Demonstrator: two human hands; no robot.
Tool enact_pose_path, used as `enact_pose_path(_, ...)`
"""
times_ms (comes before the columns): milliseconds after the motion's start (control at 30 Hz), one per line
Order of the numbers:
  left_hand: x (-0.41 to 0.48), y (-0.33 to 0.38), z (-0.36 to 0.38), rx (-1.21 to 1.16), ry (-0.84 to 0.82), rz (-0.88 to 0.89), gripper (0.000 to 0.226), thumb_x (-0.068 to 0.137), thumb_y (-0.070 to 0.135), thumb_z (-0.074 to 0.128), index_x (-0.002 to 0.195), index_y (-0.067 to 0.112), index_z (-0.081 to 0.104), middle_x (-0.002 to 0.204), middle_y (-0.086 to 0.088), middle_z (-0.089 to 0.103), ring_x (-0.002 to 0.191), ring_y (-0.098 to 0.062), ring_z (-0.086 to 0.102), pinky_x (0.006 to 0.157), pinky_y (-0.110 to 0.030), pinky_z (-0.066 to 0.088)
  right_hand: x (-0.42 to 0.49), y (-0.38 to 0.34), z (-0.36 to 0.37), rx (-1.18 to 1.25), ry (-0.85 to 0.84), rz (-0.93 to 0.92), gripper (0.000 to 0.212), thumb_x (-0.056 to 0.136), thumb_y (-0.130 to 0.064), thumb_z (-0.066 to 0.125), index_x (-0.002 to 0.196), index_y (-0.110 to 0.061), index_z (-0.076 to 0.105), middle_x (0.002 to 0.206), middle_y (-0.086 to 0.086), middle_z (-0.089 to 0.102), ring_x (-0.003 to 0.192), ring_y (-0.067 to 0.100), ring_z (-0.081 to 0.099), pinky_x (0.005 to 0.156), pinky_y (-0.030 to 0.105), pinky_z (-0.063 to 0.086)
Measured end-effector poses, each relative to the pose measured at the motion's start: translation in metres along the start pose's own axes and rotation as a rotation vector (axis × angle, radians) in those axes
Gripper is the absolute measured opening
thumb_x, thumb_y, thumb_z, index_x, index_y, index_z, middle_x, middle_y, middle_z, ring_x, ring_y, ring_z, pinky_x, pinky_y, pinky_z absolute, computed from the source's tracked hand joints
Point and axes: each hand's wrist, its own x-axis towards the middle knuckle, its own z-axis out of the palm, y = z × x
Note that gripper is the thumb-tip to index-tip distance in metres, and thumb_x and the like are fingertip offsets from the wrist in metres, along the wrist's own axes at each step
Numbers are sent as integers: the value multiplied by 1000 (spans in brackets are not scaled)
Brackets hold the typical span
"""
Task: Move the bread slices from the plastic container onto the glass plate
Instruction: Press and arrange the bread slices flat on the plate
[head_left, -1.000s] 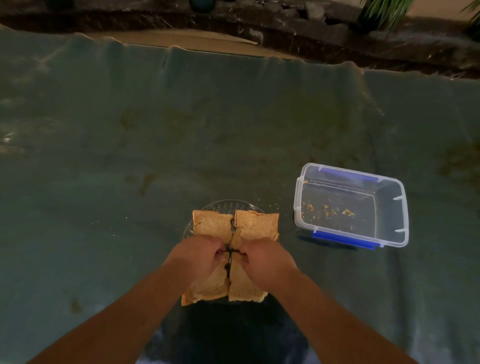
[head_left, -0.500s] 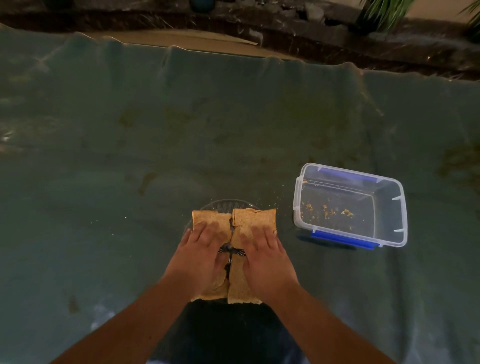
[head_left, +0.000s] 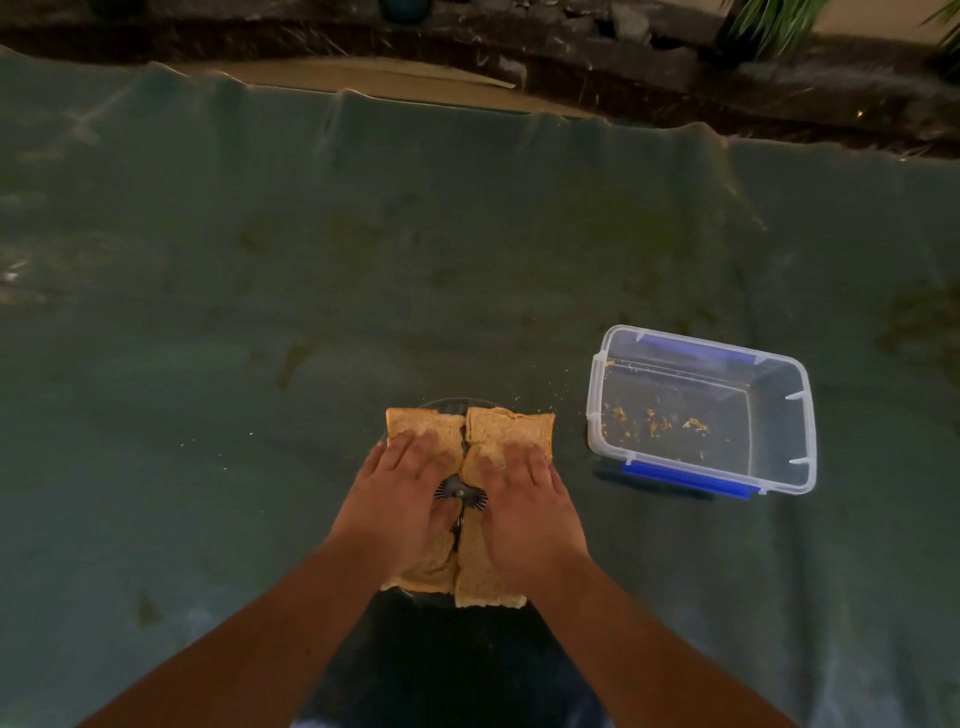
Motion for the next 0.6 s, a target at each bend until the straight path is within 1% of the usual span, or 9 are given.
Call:
enact_pose_path(100, -4, -4, 0, -6, 26, 48, 68, 95, 65, 33, 149, 26, 43, 163, -9, 38, 152, -32, 25, 123, -54, 21, -3, 6, -2, 48, 11, -22, 66, 104, -48, 36, 163, -32, 13, 173, 12, 11, 158, 36, 0, 125, 48, 2)
enact_pose_path(200, -11, -14, 2, 18, 16, 117, 81, 92, 77, 35, 152, 23, 38, 165, -11, 33, 154, -32, 21, 123, -56, 19, -11, 17, -6, -40, -18, -126, 78, 100, -61, 38, 163, -27, 10, 174, 12, 8, 158, 37, -1, 122, 48, -5)
enact_pose_path(233, -13, -17, 3, 38, 8, 135, 86, 91, 80, 32, 154, 23, 36, 166, -11, 30, 154, -32, 17, 124, -55, 17, -14, 21, -6, -70, -23, -169, 80, 98, -64, 41, 163, -25, 14, 173, 13, 14, 157, 38, 4, 123, 49, 0)
enact_pose_path(300, -16, -21, 5, 78, -1, 156, 91, 89, 84, 29, 156, 23, 33, 168, -10, 26, 155, -30, 14, 123, -54, 13, -23, 26, -6, -117, 6, -272, 77, 94, -68, 45, 155, -22, 34, 159, 12, 41, 146, 40, 33, 120, 53, 26)
enact_pose_path(333, -16, -22, 5, 89, -5, 158, 91, 89, 84, 30, 156, 23, 32, 167, -10, 27, 155, -30, 14, 123, -54, 13, -27, 27, -5, -138, 24, -323, 75, 92, -72, 46, 148, -22, 44, 144, 9, 53, 132, 36, 46, 112, 52, 39)
enact_pose_path(367, -16, -22, 6, 96, -8, 156, 89, 89, 83, 32, 156, 24, 33, 167, -10, 28, 155, -30, 15, 123, -54, 14, -32, 27, -3, -155, 30, -369, 75, 90, -75, 46, 142, -21, 50, 132, 7, 58, 119, 32, 52, 104, 50, 46)
enact_pose_path(433, -14, -20, 6, 99, -13, 149, 87, 89, 81, 34, 154, 23, 36, 166, -10, 32, 154, -31, 19, 122, -54, 16, -38, 28, 3, -174, -2, -443, 76, 90, -77, 44, 137, -19, 56, 123, 7, 60, 109, 30, 53, 99, 50, 50)
enact_pose_path(500, -13, -19, 7, 97, -22, 142, 86, 89, 80, 33, 153, 22, 39, 165, -11, 34, 153, -31, 20, 122, -54, 16, -40, 30, 8, -202, -35, -485, 73, 92, -76, 42, 135, -19, 57, 124, 8, 59, 111, 32, 53, 102, 51, 49)
enact_pose_path(600, -13, -19, 7, 104, -23, 141, 85, 91, 79, 32, 154, 24, 37, 166, -10, 32, 154, -31, 18, 122, -53, 12, -37, 33, 6, -232, -37, -476, 64, 95, -71, 42, 137, -24, 54, 129, 10, 59, 117, 34, 54, 103, 52, 49)
